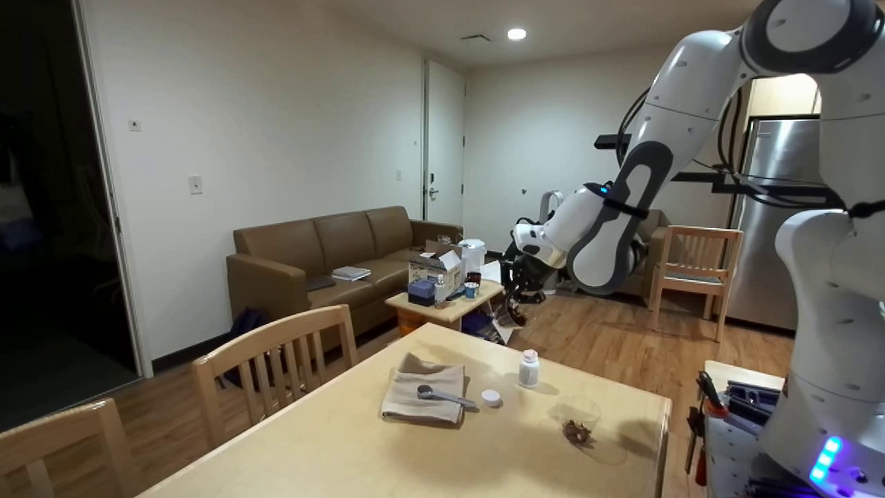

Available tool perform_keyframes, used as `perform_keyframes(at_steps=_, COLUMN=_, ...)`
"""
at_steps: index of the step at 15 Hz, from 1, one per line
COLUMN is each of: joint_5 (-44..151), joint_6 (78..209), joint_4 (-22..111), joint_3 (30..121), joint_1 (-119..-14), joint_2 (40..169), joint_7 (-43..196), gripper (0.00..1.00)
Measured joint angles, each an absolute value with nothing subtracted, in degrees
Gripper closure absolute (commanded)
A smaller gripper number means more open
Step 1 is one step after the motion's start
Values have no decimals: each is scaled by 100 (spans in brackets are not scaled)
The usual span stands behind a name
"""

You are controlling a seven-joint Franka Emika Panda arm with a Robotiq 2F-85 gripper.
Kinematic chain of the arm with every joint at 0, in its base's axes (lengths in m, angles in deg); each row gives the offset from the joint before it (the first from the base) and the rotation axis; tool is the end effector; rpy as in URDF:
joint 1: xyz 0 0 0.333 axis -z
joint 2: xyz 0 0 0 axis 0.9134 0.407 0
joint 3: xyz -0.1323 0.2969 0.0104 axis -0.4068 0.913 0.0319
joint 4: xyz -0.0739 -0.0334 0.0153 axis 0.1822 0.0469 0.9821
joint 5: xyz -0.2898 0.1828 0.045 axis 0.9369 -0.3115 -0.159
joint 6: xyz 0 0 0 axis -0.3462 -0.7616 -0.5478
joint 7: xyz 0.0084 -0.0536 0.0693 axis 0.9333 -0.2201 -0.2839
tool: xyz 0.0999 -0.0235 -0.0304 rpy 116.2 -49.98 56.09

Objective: Pour some contents out of the left cup into the right cup

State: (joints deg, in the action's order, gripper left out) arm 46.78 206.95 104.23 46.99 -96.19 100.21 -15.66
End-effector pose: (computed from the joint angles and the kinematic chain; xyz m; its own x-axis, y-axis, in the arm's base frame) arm 0.4526 -0.0223 0.3091 0.1228 0.9902 -0.0662 0.8052 -0.0604 0.5899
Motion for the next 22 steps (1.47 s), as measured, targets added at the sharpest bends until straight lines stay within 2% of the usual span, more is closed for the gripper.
perform_keyframes(at_steps=8, joint_5=4677, joint_6=20692, joint_4=10381, joint_3=4658, joint_1=-9643, joint_2=9990, joint_7=-1564, gripper=96)
perform_keyframes(at_steps=22, joint_5=4064, joint_6=20691, joint_4=10877, joint_3=3581, joint_1=-10678, joint_2=9291, joint_7=-1572, gripper=96)
